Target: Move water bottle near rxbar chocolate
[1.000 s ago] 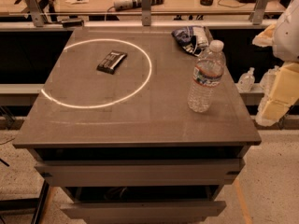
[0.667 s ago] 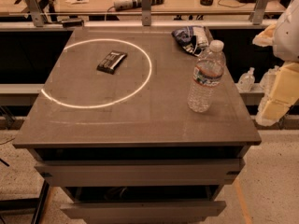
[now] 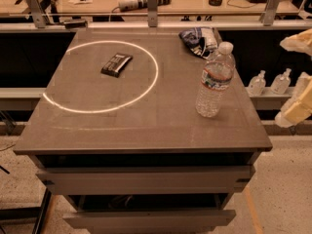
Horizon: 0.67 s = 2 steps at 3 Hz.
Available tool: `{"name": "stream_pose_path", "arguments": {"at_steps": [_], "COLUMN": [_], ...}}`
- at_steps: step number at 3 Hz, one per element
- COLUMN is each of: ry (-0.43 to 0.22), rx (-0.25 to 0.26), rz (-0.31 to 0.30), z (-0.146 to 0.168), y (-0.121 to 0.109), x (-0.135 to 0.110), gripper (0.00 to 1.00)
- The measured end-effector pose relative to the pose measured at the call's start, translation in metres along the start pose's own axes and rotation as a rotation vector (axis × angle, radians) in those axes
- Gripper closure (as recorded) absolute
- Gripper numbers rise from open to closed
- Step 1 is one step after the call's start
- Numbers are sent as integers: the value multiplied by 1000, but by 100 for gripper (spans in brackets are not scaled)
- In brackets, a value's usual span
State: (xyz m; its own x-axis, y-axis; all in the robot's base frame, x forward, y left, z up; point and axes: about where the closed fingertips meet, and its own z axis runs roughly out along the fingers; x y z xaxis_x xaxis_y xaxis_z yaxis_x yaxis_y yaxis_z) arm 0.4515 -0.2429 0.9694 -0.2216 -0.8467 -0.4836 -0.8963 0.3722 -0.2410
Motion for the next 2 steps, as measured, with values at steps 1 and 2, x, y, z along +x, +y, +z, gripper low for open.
{"name": "stream_pose_path", "arguments": {"at_steps": [1, 2], "ry": [-186, -385], "rx": [36, 53], "rz": [47, 116], "z": [12, 31], "y": [-6, -7], "x": [12, 17], "gripper": [0, 0]}}
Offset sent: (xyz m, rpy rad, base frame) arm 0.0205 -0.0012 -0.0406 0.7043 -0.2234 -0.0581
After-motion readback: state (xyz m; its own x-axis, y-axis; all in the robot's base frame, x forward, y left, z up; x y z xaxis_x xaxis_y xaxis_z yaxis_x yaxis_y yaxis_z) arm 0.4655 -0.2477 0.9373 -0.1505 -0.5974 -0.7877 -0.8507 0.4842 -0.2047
